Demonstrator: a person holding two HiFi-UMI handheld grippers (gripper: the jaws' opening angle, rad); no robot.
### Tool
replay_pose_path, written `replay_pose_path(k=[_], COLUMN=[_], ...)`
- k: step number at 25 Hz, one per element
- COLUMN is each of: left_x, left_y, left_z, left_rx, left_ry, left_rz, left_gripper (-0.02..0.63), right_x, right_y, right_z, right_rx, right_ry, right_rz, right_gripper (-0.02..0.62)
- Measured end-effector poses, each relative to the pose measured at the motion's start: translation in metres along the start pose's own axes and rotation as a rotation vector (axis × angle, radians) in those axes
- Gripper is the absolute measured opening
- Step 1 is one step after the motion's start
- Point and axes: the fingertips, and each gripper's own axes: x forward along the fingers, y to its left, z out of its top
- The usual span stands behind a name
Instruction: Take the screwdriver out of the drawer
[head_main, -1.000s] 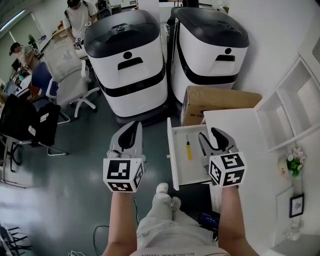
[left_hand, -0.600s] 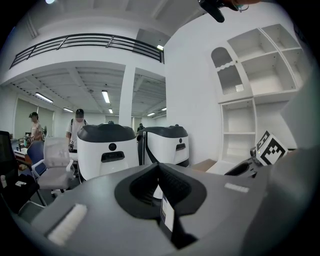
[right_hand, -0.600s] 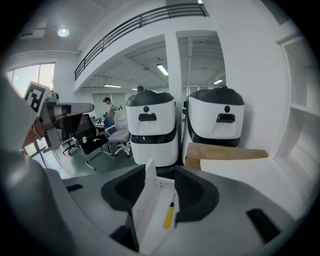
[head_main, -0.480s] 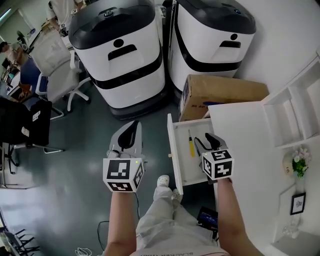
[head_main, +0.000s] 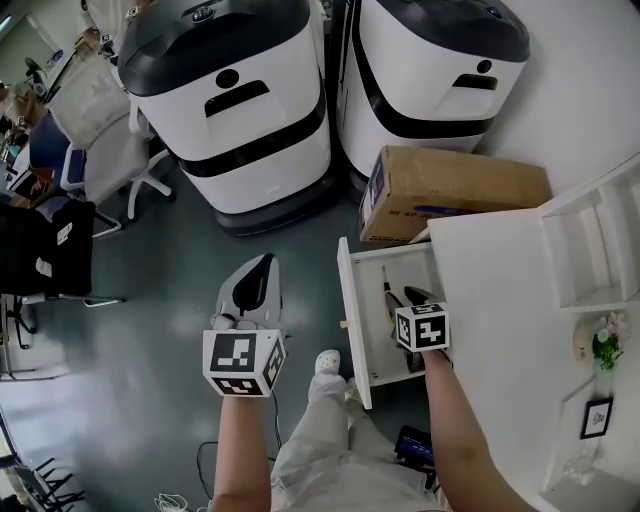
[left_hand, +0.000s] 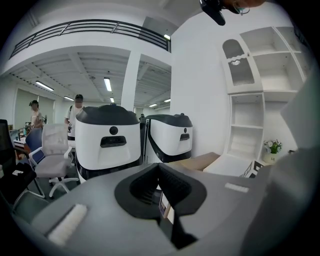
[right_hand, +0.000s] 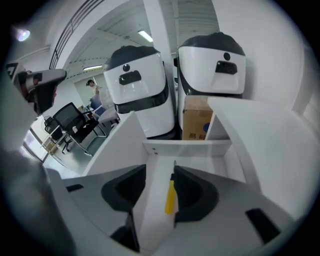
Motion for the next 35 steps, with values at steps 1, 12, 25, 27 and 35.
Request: replay_pose_path(k=[1, 12, 25, 27, 35], left_x=[0.003, 0.026, 0.037, 0.037, 0.034], left_y=[0.0, -0.003, 0.004, 0.004, -0.001], left_z=[-0.003, -0.027, -0.046, -0.05, -0.051], left_rx=[-0.001, 0.0, 0.027, 0.022, 0.025], left_ry=[0.005, 0.06, 0.111, 0.117, 0.12], left_rz=[-0.004, -0.026, -0.039, -0.038, -0.047], left_gripper=[0.009, 0.009, 0.009, 0.009, 0.009], right_x=[0.007, 0.075, 0.109, 0.113, 0.112], right_y=[-0.003, -0.022, -0.035, -0.035, -0.039], right_z=[-0.005, -0.051, -0.104, -0.097, -0.097], right_rx=[0.016, 0.1, 0.099, 0.072, 0.04], right_ry=[0.019, 0.2, 0.398, 0.378, 0.45], right_rz=[-0.002, -0.022, -0.114, -0.111, -0.104], right_gripper=[0.173, 0.166, 0.141, 0.14, 0.086])
